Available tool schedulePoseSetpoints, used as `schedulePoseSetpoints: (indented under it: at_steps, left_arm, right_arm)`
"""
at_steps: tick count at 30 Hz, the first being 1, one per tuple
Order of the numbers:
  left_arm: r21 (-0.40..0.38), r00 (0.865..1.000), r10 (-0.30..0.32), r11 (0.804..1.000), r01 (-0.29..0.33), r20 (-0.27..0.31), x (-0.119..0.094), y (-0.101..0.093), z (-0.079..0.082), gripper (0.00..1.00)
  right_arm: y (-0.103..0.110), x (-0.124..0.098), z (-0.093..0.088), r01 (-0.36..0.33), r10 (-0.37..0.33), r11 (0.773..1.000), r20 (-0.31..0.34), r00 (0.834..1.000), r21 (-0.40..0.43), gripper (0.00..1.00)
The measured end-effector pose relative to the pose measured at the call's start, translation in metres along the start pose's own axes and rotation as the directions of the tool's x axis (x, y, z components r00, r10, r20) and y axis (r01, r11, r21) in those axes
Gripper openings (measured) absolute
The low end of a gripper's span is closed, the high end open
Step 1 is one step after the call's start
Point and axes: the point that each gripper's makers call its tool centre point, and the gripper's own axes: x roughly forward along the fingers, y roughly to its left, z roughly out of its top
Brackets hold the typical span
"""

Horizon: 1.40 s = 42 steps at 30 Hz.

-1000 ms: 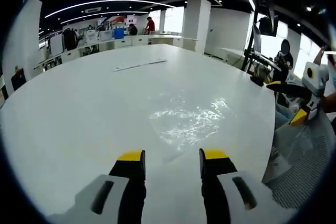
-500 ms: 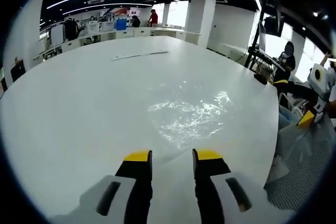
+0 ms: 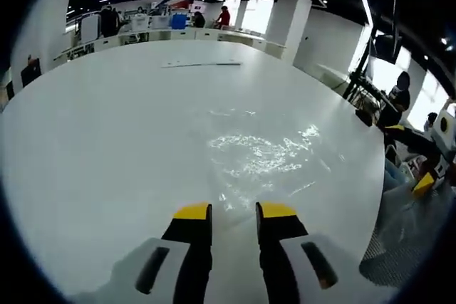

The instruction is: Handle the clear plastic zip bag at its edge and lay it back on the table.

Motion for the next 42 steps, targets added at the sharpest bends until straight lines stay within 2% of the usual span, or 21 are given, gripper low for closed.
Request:
schedulePoseSetpoints:
  at_steps: [6, 16, 20, 26, 30, 35, 42]
  left_arm:
    - [-0.009, 1.0, -0.004, 1.0, 0.004, -0.008, 0.005, -0.002, 0.0, 0.22]
    - [-0.02, 1.0, -0.005, 1.0, 0.005, -0.02, 0.011, -0.001, 0.003, 0.14]
    - [0.017, 1.0, 0.0, 1.0, 0.0, -0.025, 0.015, 0.0, 0.003, 0.09]
    - [0.05, 1.0, 0.012, 0.999, -0.01, -0.028, 0.017, -0.003, 0.002, 0.08]
    - [0.12, 0.999, 0.03, 0.992, -0.027, -0.03, 0.018, -0.005, -0.001, 0.05]
    - [0.128, 0.999, 0.039, 0.991, -0.035, -0.029, 0.018, 0.004, 0.0, 0.03]
    - [0.117, 0.998, 0.056, 0.992, -0.052, -0.034, 0.017, 0.003, 0.0, 0.0]
  right_arm:
    - [-0.002, 0.0, -0.002, 0.01, -0.01, 1.0, -0.009, 1.0, 0.007, 0.98]
    - [-0.004, 0.001, -0.003, 0.016, -0.016, 1.0, -0.013, 1.0, 0.012, 0.98]
    - [-0.004, 0.001, -0.003, 0.019, -0.018, 1.0, -0.016, 1.0, 0.012, 0.98]
    - [-0.005, 0.001, -0.004, 0.019, -0.019, 1.0, -0.018, 1.0, 0.014, 0.97]
    - [-0.005, 0.001, -0.004, 0.02, -0.02, 1.0, -0.019, 1.0, 0.013, 0.96]
    - [-0.005, 0.001, -0.005, 0.021, -0.02, 1.0, -0.021, 1.0, 0.013, 0.95]
    - [-0.005, 0.0, -0.005, 0.024, -0.023, 1.0, -0.02, 1.0, 0.014, 0.94]
